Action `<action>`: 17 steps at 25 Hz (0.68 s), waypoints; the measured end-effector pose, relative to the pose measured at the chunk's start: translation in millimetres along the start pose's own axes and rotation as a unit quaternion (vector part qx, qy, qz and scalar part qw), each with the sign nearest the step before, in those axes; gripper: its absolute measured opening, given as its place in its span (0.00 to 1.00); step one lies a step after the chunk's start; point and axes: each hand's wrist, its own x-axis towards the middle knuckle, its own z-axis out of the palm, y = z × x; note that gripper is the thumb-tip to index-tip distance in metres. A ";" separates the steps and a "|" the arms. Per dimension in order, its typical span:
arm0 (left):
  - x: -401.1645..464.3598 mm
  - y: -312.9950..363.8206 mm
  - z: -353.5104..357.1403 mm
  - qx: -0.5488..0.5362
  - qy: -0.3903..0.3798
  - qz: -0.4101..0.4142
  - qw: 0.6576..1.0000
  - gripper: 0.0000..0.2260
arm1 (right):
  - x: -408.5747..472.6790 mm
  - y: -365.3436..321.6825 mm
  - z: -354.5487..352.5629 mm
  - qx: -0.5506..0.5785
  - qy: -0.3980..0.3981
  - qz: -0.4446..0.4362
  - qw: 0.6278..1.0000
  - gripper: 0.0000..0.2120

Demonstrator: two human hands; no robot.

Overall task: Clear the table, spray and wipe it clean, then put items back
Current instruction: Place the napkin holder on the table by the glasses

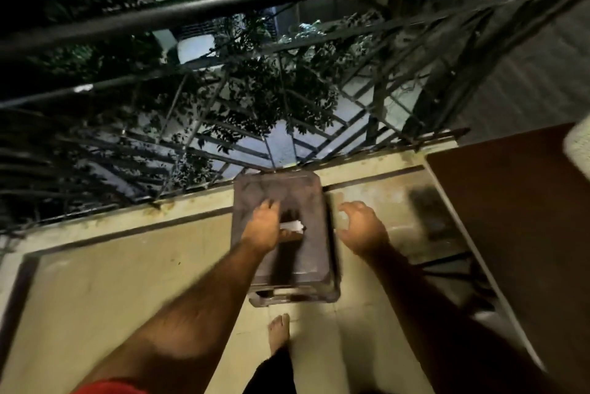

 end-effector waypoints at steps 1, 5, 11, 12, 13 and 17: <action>5.2 -18.0 1.9 -0.005 -0.011 -0.005 1.000 0.40 | 10.5 -11.7 16.6 -0.003 -0.015 0.007 1.000 0.21; 34.4 -84.2 23.8 -0.004 -0.051 -0.016 0.999 0.34 | 53.2 -48.0 89.4 -0.058 -0.074 0.006 0.995 0.20; 66.1 -112.3 67.7 -0.036 -0.086 0.009 0.996 0.36 | 86.0 -54.4 162.4 -0.116 -0.102 -0.014 0.988 0.39; 70.4 -113.9 73.0 -0.043 -0.091 0.009 0.995 0.34 | 90.2 -52.8 172.1 -0.123 -0.107 -0.018 0.986 0.39; 73.2 -115.0 77.0 -0.042 -0.095 0.008 0.995 0.31 | 93.0 -50.9 180.6 -0.120 -0.115 -0.019 0.986 0.37; 69.0 -113.7 78.9 -0.026 -0.067 0.037 0.997 0.20 | 88.8 -43.9 193.7 -0.108 -0.090 -0.003 0.990 0.23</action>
